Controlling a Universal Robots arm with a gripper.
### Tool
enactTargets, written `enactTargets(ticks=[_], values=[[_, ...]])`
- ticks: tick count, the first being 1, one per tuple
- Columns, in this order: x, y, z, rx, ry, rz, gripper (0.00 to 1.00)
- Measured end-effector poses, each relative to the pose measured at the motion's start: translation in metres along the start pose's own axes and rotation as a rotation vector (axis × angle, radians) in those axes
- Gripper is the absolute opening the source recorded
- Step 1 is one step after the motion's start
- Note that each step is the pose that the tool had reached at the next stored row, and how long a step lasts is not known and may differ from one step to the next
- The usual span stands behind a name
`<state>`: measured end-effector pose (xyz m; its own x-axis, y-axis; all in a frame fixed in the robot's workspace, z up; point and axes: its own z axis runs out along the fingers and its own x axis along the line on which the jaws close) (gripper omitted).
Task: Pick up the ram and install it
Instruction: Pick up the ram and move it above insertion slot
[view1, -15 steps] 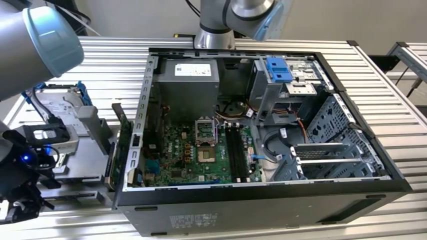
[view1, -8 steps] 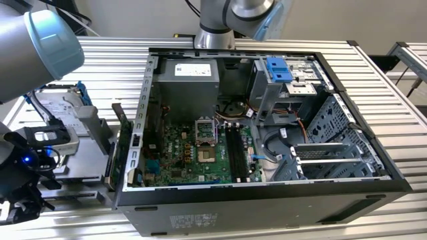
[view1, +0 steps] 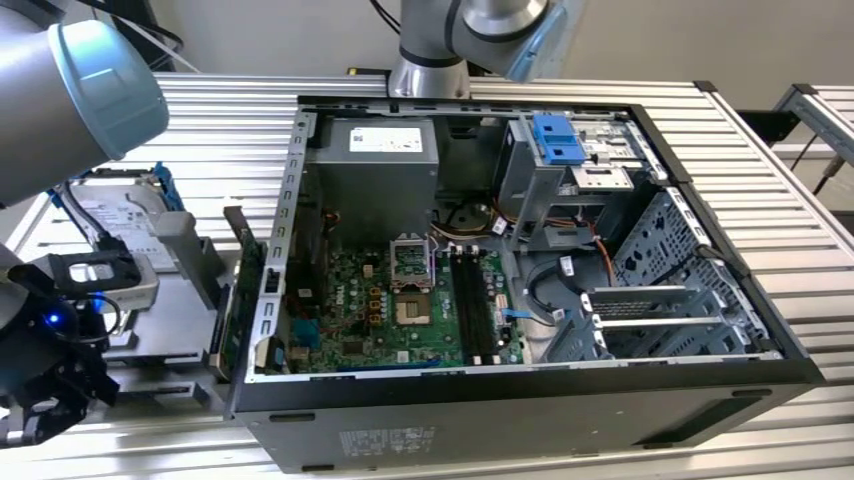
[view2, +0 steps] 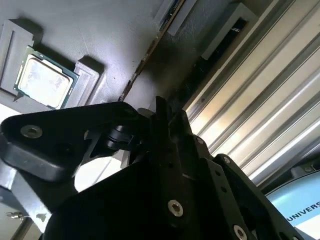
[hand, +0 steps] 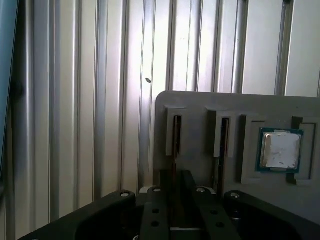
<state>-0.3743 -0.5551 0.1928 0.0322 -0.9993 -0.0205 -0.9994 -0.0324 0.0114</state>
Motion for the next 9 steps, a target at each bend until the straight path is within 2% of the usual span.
enactTargets(ticks=[9], values=[[0.0, 0.0, 0.0, 0.0, 0.0, 0.0, 0.0]])
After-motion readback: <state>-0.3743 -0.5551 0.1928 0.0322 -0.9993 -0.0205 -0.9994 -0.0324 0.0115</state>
